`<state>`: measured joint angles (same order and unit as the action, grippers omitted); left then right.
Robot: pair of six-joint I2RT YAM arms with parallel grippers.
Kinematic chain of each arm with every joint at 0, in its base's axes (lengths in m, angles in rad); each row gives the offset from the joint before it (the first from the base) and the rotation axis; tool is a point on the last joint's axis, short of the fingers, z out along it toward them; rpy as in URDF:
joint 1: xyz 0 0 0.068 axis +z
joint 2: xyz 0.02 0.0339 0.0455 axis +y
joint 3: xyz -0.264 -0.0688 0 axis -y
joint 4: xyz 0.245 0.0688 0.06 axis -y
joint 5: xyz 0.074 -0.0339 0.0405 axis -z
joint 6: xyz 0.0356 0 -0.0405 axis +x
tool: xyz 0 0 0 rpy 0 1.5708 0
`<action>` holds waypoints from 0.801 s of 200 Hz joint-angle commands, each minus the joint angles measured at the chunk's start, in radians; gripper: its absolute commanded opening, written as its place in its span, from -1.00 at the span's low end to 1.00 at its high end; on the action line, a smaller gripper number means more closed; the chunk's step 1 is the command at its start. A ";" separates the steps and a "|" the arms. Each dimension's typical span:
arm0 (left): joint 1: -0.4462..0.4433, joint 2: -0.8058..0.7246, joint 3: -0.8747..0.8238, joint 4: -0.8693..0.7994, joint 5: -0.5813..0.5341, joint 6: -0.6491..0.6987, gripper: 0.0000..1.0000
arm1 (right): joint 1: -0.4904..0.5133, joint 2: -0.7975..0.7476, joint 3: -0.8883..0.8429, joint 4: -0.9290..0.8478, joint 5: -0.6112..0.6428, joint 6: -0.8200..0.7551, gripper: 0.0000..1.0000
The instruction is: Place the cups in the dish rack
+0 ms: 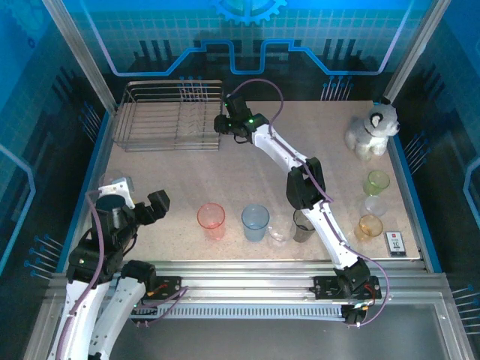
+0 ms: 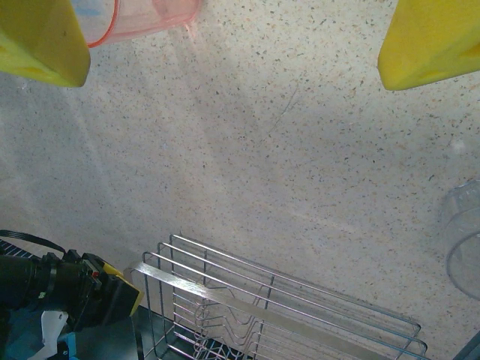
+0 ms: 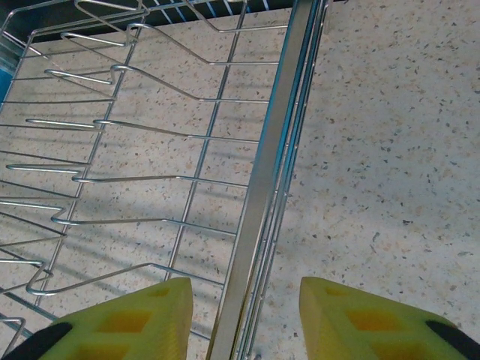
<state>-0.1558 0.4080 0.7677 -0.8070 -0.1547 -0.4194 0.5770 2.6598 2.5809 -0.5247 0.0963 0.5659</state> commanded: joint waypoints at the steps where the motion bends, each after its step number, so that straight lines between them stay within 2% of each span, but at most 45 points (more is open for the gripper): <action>1: -0.009 -0.012 -0.017 0.002 0.017 -0.007 0.99 | 0.014 0.022 0.036 -0.026 0.063 0.020 -0.21; 51: -0.010 -0.011 -0.024 0.011 0.020 -0.003 0.99 | 0.014 0.025 0.042 -0.042 0.087 0.049 -0.47; 123: -0.010 -0.011 -0.033 0.022 0.021 -0.001 0.99 | 0.016 -0.033 0.011 -0.064 0.180 0.063 -1.00; 160: -0.010 -0.008 -0.039 0.035 0.027 0.001 0.99 | 0.014 -0.099 -0.080 -0.056 0.268 0.079 -1.00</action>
<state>-0.1585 0.4080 0.7422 -0.7994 -0.1505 -0.4198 0.5900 2.6316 2.5576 -0.5465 0.2707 0.6281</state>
